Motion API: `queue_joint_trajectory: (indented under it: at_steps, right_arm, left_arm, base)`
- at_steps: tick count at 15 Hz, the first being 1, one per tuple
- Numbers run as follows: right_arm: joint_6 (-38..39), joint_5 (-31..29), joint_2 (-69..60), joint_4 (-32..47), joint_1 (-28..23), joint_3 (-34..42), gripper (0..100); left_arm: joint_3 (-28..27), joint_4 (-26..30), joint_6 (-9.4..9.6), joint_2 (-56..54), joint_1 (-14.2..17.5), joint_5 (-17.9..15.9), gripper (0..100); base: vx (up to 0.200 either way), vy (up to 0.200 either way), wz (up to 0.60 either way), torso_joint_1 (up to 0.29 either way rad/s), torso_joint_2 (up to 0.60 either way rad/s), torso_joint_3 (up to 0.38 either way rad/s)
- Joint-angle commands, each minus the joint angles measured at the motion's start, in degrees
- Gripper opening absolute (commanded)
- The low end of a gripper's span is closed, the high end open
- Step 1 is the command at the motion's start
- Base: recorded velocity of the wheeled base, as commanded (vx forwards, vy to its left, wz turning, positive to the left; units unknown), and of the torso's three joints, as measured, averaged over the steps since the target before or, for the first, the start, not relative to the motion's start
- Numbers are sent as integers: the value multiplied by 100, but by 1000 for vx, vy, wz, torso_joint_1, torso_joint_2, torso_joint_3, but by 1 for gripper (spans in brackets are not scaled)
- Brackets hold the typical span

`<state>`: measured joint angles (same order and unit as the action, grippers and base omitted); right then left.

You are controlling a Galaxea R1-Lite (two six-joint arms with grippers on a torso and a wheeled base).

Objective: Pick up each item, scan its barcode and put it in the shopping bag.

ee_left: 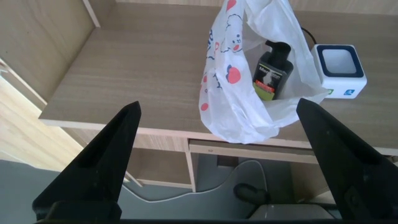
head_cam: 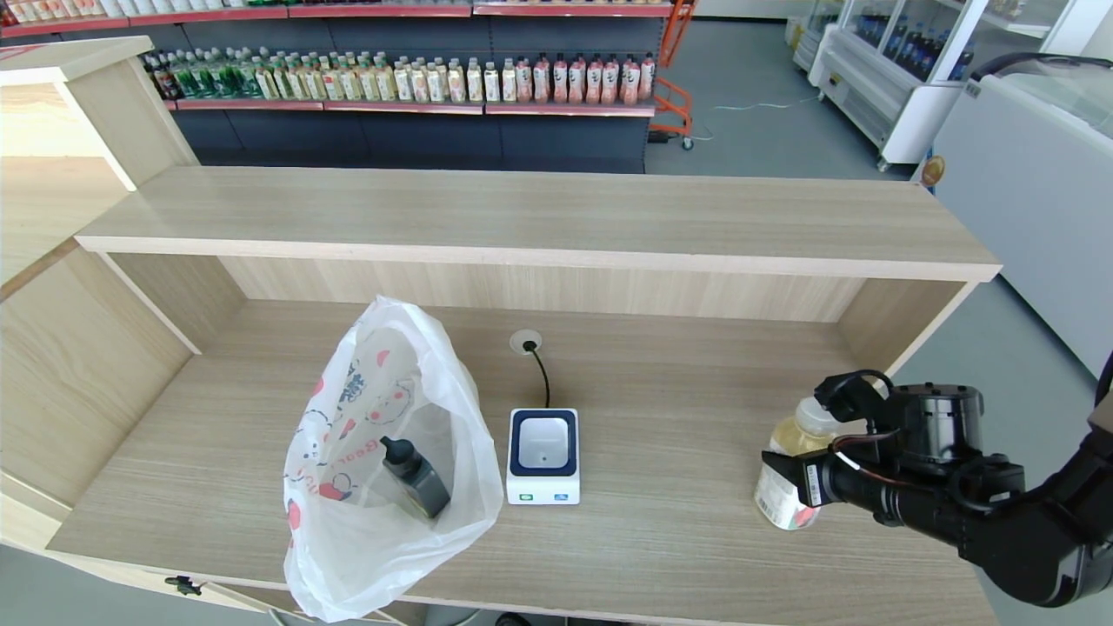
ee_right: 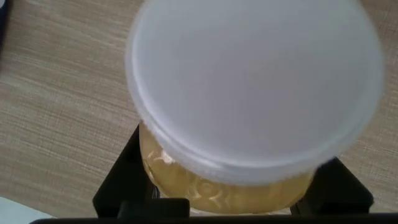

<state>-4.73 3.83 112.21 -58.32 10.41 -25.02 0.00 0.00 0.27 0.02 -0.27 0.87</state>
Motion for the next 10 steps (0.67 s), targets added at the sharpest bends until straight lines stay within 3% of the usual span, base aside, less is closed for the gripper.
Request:
queue_joint_trajectory:
  at_steps: [1,10]
  right_arm:
    - [-10,-5,-24,-48,5,146,0]
    - [-248,-5,160,-496,5,392,0]
  left_arm:
    - [0,0,0,-2,0,1,100]
    - [0,0,0,-2,0,1,100]
  base:
    - [0,0,0,0,0,0]
    - [0,0,0,0,0,0]
